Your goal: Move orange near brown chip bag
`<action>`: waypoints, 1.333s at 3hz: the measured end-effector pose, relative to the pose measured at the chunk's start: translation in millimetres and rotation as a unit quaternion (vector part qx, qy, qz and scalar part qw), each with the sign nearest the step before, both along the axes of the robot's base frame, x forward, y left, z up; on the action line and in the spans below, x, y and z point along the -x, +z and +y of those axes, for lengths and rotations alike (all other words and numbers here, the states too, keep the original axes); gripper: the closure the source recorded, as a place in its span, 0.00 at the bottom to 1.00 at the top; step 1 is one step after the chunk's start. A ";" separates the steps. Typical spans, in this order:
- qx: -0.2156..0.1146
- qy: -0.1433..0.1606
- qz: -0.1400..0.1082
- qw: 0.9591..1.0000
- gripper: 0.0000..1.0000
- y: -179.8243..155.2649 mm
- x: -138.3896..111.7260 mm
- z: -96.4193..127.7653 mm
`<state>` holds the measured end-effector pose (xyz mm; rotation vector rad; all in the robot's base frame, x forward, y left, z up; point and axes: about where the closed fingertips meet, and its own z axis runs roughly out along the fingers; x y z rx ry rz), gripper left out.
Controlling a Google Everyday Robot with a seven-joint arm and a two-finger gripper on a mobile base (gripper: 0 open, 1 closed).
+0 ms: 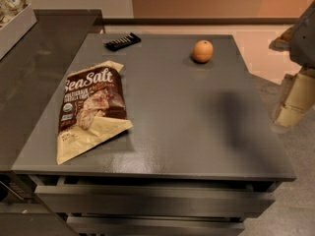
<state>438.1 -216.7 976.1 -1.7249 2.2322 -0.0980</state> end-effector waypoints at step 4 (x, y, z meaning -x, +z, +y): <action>-0.086 -0.085 -0.010 0.993 0.00 -26.9 -121.0 2.1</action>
Offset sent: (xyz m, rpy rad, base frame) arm 0.2092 0.0017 -0.0458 0.2550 -0.0190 -0.2930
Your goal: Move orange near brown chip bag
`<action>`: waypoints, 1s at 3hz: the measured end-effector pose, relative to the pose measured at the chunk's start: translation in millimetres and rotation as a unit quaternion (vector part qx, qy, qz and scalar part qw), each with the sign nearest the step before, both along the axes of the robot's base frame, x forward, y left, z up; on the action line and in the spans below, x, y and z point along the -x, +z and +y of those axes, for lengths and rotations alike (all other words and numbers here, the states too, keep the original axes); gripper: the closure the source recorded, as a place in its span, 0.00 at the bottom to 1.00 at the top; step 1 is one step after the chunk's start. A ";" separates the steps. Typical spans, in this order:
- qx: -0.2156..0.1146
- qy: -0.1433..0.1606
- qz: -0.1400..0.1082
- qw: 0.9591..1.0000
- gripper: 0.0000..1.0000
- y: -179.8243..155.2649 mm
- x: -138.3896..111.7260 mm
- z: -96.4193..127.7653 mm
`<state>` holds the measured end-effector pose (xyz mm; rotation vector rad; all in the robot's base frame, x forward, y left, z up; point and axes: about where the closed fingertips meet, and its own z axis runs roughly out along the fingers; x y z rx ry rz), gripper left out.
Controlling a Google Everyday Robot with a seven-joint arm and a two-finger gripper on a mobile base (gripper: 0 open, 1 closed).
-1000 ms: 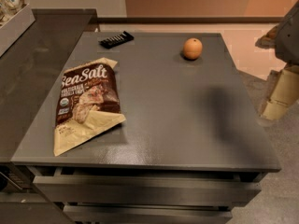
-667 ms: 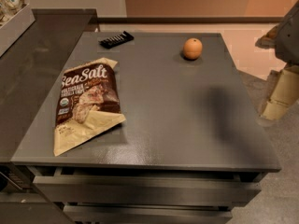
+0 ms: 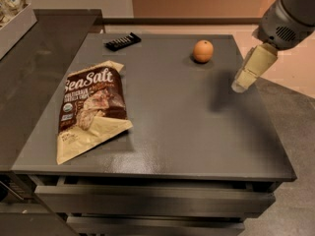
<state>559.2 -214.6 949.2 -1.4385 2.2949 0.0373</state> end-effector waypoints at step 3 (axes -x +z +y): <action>-0.092 -0.111 -0.054 0.988 0.00 -33.0 -122.3 0.9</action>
Offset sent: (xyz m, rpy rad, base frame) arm 0.1356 -0.0080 -0.0256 0.2165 -0.1350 -0.2760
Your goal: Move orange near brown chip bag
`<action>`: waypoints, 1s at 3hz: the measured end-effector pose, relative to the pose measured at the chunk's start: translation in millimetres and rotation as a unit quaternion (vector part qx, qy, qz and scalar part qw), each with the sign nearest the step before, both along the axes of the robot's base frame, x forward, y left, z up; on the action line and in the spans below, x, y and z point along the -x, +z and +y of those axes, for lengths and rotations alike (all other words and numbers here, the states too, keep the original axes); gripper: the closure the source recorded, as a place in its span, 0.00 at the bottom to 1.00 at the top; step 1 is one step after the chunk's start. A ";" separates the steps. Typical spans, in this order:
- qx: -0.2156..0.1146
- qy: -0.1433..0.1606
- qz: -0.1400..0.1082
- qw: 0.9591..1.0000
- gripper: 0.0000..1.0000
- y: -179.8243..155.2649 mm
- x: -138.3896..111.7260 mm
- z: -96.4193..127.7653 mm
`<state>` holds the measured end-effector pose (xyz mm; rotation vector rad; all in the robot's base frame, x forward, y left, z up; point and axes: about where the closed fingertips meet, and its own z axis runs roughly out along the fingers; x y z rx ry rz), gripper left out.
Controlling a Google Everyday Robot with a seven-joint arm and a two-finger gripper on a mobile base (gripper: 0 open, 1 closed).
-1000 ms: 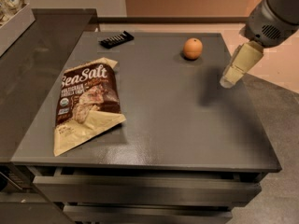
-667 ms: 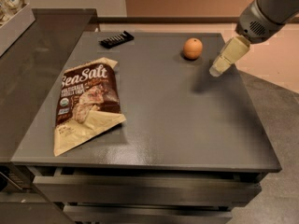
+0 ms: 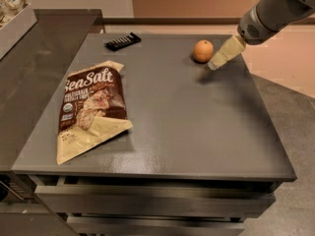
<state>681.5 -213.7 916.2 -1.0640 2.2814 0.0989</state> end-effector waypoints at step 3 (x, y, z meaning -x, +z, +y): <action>-0.054 -0.019 -0.007 0.998 0.00 -33.1 -64.5 18.3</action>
Offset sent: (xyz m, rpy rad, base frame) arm 0.0738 0.0157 -0.0258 0.1206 -0.0396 -0.0472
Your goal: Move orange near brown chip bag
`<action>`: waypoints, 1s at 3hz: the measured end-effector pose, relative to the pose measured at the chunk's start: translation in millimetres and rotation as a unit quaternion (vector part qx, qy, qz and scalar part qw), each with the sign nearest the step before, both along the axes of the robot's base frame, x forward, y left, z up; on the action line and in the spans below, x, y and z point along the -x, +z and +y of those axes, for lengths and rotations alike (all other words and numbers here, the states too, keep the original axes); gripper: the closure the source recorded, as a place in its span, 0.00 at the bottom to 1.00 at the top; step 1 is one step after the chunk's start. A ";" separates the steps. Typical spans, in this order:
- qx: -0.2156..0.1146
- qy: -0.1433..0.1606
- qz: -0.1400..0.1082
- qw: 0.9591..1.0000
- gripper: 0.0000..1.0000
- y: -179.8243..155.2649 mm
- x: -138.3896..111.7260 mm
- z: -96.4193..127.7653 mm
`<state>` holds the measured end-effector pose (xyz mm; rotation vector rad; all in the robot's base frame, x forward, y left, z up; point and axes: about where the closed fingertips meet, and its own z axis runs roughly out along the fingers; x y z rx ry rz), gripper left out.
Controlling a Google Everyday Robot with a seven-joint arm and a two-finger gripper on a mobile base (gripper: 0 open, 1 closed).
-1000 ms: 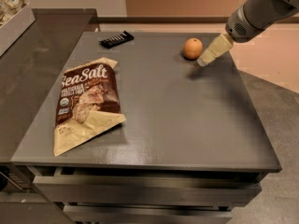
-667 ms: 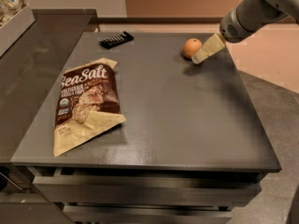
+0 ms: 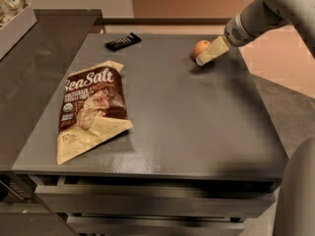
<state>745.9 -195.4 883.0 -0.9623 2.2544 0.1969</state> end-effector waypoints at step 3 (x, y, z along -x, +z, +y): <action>-0.035 0.004 0.024 0.999 0.02 -27.6 -26.7 11.9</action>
Offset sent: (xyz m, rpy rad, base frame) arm 0.0352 0.0074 -0.0268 0.0793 0.0538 0.0012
